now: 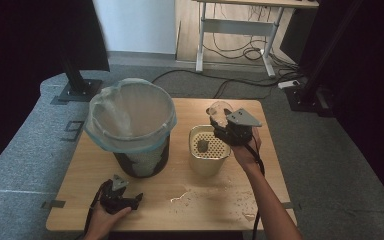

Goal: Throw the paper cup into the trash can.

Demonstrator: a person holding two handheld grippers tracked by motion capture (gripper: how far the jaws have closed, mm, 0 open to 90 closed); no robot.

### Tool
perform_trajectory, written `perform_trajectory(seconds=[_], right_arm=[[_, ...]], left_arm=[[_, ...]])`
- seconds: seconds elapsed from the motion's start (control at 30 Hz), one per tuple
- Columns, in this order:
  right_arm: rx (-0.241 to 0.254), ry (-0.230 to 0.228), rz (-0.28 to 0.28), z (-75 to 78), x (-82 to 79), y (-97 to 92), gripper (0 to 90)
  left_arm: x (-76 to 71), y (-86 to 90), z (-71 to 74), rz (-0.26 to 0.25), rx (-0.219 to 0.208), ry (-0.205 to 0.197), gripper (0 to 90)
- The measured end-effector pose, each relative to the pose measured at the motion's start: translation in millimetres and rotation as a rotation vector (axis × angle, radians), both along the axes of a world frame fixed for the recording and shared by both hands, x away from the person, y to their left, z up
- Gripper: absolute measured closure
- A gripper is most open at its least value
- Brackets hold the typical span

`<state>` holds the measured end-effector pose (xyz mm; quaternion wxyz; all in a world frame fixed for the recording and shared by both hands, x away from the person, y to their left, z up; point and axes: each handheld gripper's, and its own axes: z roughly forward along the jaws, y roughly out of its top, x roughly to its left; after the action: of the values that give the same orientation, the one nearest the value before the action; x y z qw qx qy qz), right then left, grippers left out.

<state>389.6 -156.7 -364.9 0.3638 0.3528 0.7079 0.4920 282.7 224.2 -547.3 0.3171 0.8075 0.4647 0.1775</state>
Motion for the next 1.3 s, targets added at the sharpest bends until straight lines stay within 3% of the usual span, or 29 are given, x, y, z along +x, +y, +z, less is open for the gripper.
perform_trajectory(seconds=[0.17, 0.23, 0.27, 0.43, 0.7, 1.0, 1.27, 1.3], right_arm=[[0.057, -0.029, 0.023, 18.0, -2.4, 7.8, 43.0], [0.097, -0.044, 0.048, 33.4, -4.3, 15.2, 42.9], [0.097, -0.044, 0.048, 33.4, -4.3, 15.2, 42.9], [0.138, -0.072, 0.104, 62.3, -5.8, 37.3, 42.7], [0.169, -0.091, 0.163, 86.7, -4.1, 68.6, 42.6], [0.187, -0.07, 0.225, 96.1, 2.3, 100.8, 42.2], [0.163, -0.014, 0.306, 94.4, 13.9, 151.5, 41.3], [0.161, 0.0, 0.324, 94.2, 17.3, 164.2, 38.1]], left_arm=[[-0.1, 0.0, 0.2, 0.0, 0.001, 0.001, 8.9], [-0.1, 0.0, 0.2, 0.0, 0.001, 0.001, 8.8], [-0.1, 0.0, 0.2, 0.0, 0.0, 0.001, 8.8], [0.1, 0.0, 0.1, 0.0, 0.001, 0.0, 8.9], [0.0, -0.1, 0.0, -0.001, -0.001, 0.001, 8.9], [-0.1, -0.2, 0.1, -0.008, 0.001, 0.002, 8.9], [-0.1, -0.3, 0.1, -0.012, 0.001, 0.002, 8.9], [-0.1, -0.3, 0.1, -0.012, 0.0, 0.002, 8.9]])
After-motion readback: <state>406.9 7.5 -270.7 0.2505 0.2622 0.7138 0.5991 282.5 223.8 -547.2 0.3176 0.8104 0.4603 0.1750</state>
